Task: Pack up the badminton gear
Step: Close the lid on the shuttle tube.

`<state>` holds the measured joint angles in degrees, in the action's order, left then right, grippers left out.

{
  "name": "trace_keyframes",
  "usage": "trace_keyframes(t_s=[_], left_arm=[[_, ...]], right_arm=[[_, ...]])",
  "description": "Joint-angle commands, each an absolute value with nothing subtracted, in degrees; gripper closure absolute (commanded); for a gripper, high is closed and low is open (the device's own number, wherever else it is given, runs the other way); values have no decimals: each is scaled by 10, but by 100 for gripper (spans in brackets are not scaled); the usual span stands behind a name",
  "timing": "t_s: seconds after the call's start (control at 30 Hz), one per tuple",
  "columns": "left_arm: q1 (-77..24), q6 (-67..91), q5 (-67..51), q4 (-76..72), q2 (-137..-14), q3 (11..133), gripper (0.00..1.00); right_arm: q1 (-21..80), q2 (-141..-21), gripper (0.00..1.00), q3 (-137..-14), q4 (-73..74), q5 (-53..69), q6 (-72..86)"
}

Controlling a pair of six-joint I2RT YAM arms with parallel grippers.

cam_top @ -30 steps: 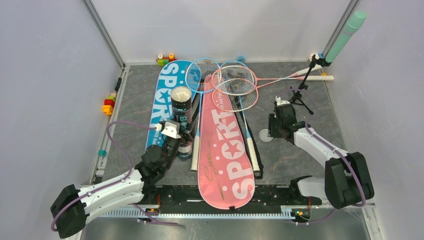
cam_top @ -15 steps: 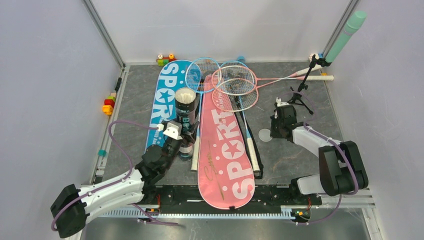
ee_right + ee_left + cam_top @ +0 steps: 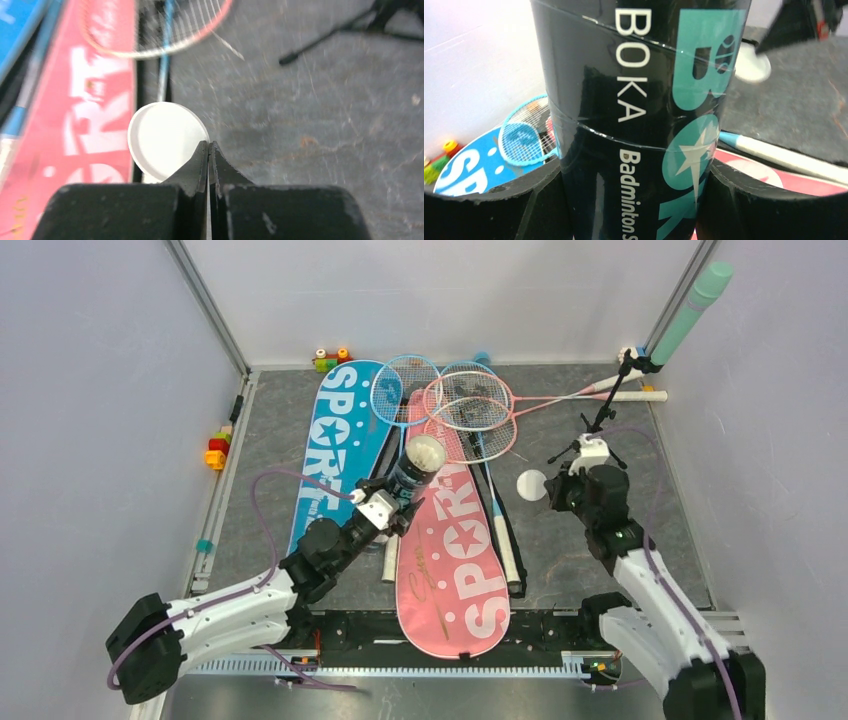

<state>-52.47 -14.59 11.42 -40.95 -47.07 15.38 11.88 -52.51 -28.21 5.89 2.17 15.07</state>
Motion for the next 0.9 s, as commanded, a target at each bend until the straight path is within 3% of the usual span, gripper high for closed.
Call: trace_keyframes(t_s=[0.0,0.23,0.63,0.87], left_arm=[[-524,-228,7,-359,-490,185,96],[-524,-320,-58,-268,-498,219,98],[-523,-379,-65,-225,-589,265,98],[-523,-384,-138,-256,-598,246,98]], right_arm=[[118,-380,100,-245,11,94,158],[118,-255,100,-253,-37,298,189],[118,-211,100,-306,-9,409,224],[118,-239,100,-319,-40,507,263]])
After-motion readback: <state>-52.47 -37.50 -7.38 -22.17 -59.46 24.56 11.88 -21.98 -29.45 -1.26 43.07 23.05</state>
